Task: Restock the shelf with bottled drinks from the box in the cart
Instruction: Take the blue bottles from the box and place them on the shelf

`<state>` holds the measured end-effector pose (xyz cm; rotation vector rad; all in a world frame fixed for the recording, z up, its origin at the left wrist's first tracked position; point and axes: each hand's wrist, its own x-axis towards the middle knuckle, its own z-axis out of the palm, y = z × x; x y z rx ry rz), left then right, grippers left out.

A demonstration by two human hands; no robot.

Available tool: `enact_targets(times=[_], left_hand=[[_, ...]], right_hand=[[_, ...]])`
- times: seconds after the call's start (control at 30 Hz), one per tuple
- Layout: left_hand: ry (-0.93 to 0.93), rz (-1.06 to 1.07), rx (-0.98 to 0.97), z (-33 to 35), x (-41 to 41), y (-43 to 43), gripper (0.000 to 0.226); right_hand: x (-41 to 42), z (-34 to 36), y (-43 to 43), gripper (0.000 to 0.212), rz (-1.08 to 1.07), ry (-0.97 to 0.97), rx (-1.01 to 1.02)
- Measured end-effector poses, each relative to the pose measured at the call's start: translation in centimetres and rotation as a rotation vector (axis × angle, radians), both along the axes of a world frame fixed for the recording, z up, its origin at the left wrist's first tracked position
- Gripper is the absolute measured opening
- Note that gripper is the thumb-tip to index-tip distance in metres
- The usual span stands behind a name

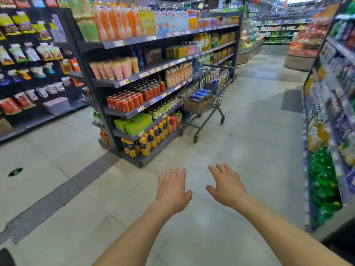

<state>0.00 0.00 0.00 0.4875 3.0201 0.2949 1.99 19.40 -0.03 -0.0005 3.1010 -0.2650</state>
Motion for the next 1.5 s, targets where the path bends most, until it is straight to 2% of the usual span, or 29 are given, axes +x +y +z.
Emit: enact_targets(times=[0.33,0.7,1.23,1.5], left_hand=[[-0.048,-0.077,-0.005,-0.8,-8.2,9.5,0.076],[-0.072,-0.137,-0.006,-1.4,-18.6,15.8,0.078],[-0.064,-0.191,0.064,-0.8,-41.8,18.8,0.077],[-0.093,-0.206,0.056,-1.4,-52.3,23.9,0.077]], right_hand=[[-5.9,-0.4,9.1,0.07,-0.095,-0.057,-0.045],[-14.5,0.0,13.9,0.068,-0.157,-0.019,-0.057],[-37.1,1.4,17.4,0.065,-0.236,0.044,-0.018],[-47.8,0.3,22.7,0.067,-0.247,0.026,-0.029]])
